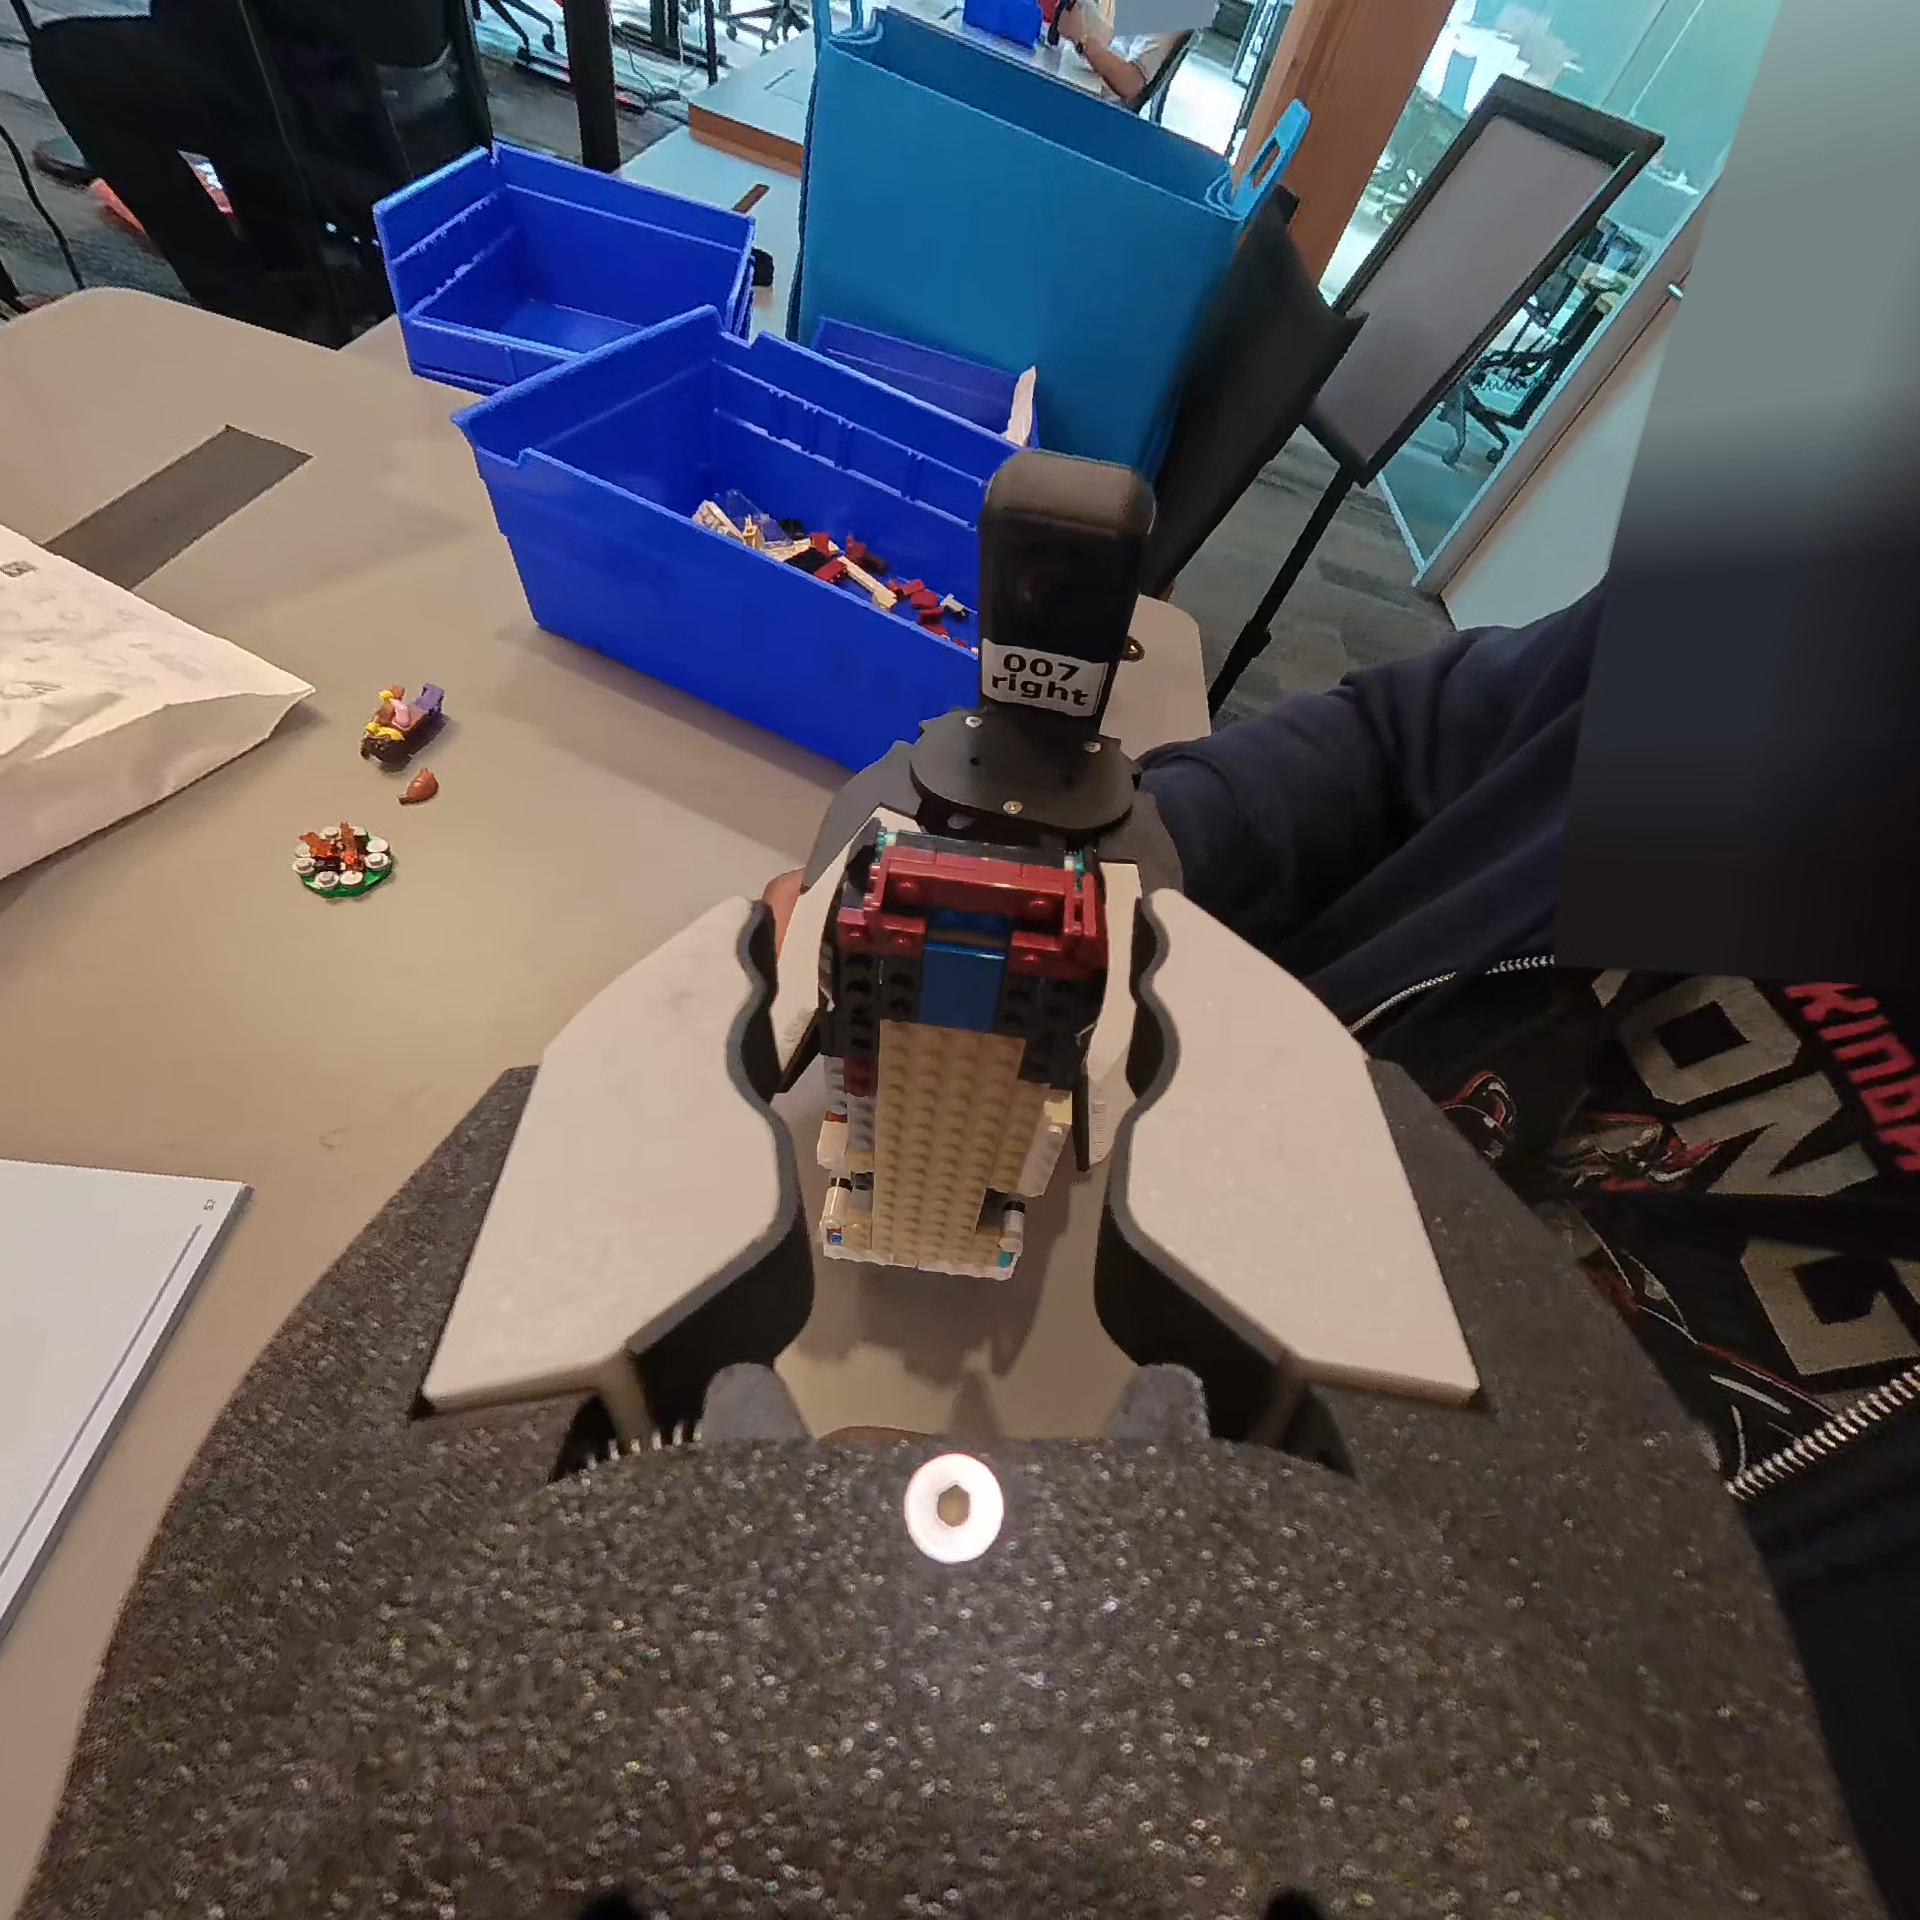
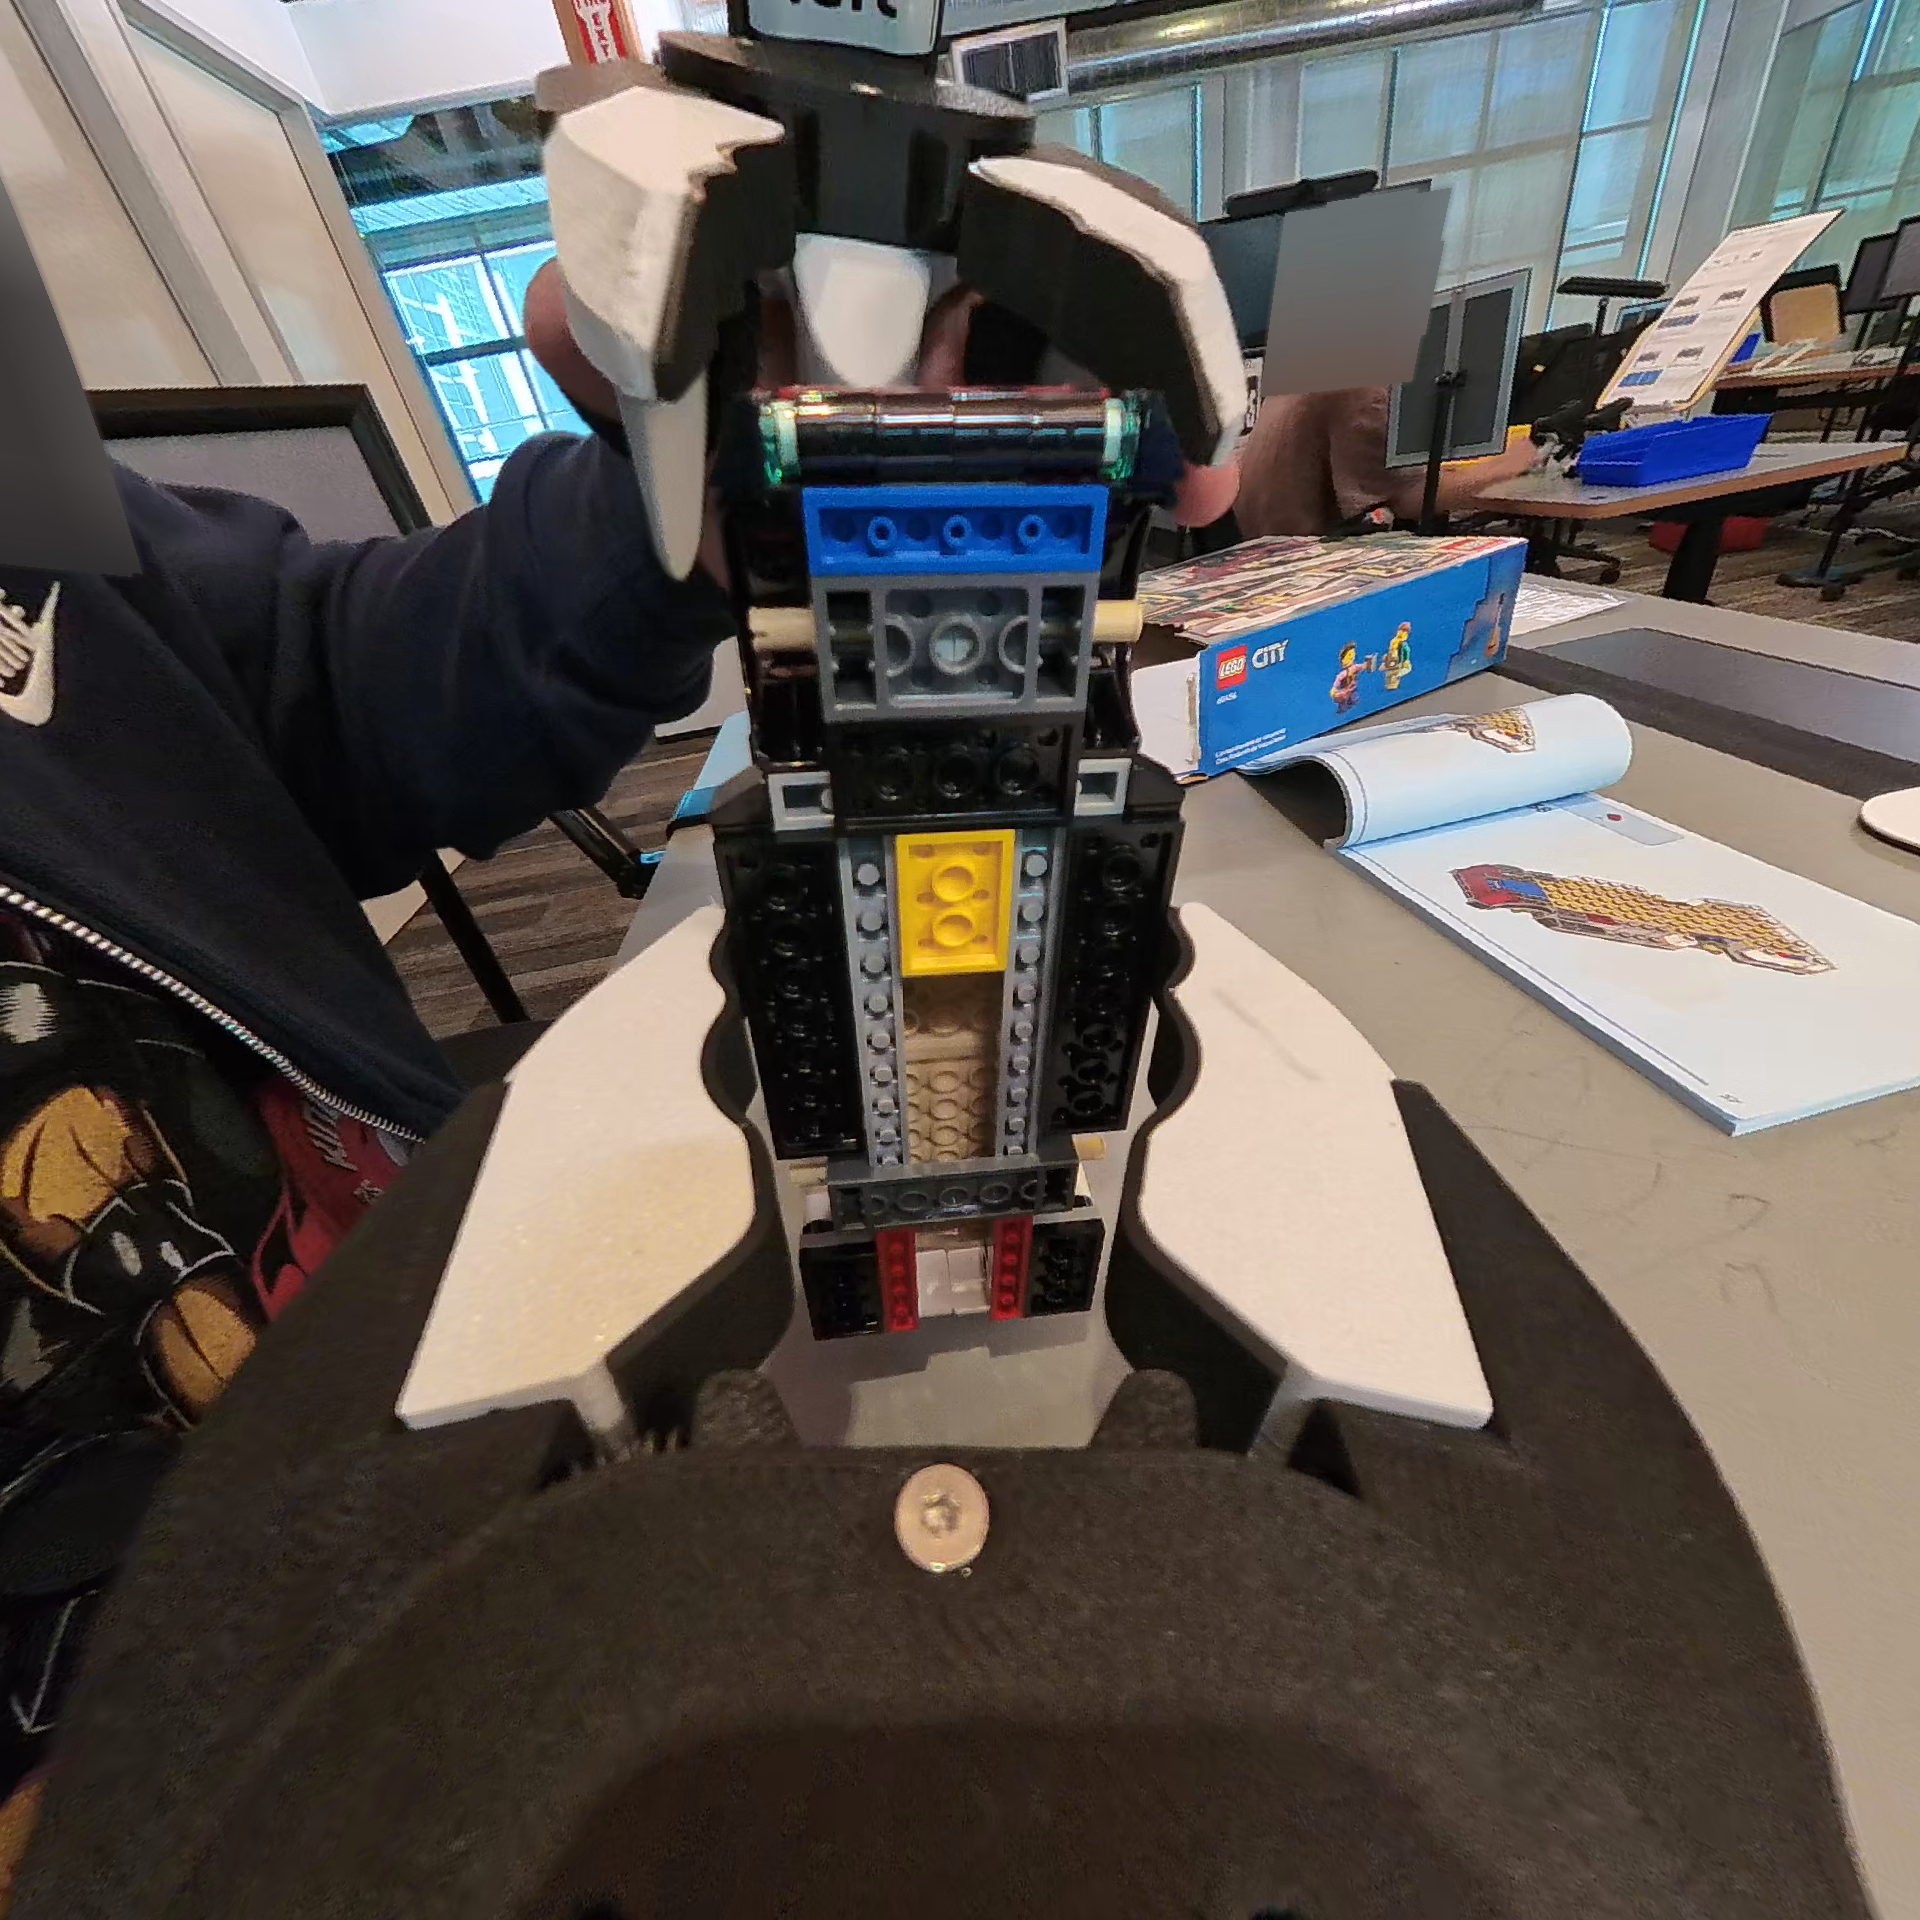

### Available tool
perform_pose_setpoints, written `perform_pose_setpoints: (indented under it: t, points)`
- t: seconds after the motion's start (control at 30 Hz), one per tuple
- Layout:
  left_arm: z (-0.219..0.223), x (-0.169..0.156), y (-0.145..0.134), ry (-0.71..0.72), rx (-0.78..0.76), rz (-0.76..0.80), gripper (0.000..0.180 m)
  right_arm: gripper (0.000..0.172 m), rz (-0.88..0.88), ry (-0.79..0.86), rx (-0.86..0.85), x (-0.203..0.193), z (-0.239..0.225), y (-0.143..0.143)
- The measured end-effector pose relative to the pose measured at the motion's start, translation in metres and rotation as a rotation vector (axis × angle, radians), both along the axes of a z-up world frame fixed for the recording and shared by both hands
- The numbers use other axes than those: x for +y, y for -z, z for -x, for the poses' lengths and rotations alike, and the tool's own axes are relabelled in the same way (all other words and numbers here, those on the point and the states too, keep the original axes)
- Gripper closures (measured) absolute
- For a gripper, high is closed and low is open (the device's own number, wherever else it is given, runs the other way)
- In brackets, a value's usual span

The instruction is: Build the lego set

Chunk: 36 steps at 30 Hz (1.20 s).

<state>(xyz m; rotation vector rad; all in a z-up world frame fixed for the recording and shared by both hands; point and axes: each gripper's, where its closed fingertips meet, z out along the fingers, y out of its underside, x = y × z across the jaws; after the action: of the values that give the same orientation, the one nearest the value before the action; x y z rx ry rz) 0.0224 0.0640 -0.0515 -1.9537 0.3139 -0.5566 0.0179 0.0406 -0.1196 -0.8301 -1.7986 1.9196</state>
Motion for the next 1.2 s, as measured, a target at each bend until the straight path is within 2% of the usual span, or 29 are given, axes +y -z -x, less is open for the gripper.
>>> perform_pose_setpoints:
  t: [0.47, 1.2]
  points:
    - [-0.002, 0.003, 0.009, 0.046, -0.021, 0.041, 0.124, 0.097, -0.022, 0.023, 0.001, 0.003, 0.002, 0.003]
    - [-0.001, 0.003, 0.012, 0.051, -0.063, 0.038, 0.128, 0.097, -0.069, 0.049, 0.001, 0.004, 0.005, 0.008]
